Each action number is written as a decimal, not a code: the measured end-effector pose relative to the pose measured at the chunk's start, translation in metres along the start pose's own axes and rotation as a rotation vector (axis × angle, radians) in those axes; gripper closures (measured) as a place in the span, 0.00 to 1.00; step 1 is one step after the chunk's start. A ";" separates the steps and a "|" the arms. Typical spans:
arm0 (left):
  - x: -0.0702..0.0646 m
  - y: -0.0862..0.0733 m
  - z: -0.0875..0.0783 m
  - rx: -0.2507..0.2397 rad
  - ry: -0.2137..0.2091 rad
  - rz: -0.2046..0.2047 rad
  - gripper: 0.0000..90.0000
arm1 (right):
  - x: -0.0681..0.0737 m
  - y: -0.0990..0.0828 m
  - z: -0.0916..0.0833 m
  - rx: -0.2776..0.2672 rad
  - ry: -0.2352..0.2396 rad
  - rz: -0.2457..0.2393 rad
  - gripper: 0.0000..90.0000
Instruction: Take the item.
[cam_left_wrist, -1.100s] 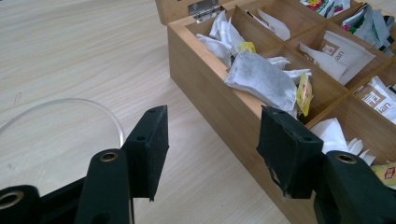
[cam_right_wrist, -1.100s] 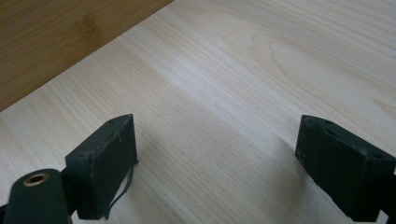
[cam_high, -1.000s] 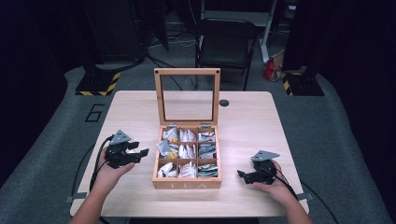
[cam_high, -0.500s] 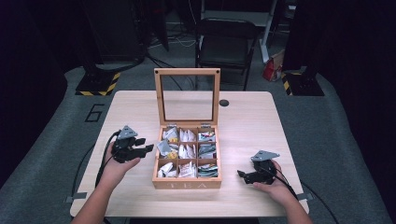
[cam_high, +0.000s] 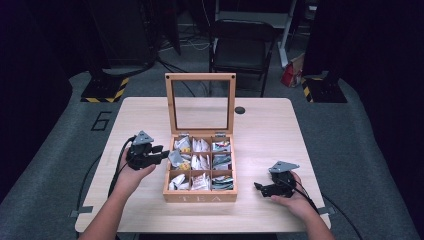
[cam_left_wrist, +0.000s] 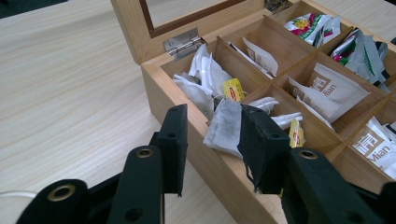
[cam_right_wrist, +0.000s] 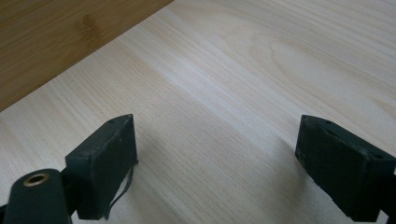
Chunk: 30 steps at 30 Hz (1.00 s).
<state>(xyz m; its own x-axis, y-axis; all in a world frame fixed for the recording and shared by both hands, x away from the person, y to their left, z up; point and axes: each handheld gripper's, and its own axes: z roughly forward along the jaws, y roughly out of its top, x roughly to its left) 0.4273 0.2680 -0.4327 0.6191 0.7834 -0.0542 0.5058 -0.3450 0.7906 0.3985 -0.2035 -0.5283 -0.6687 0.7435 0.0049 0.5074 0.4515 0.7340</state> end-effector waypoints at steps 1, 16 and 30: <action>0.000 0.001 0.001 0.004 0.002 -0.001 0.70 | 0.000 0.000 0.000 -0.002 -0.004 0.004 0.13; 0.003 0.002 0.013 0.012 -0.001 -0.016 0.82 | 0.000 0.000 0.000 -0.001 -0.004 0.003 0.13; 0.002 0.001 0.022 0.026 -0.011 -0.015 0.86 | 0.000 0.000 0.000 -0.001 -0.001 0.000 0.13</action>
<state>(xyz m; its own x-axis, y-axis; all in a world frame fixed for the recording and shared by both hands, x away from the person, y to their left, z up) 0.4421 0.2574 -0.4454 0.6182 0.7826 -0.0729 0.5305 -0.3470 0.7734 0.3985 -0.2034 -0.5283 -0.6680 0.7441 0.0046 0.5073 0.4508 0.7345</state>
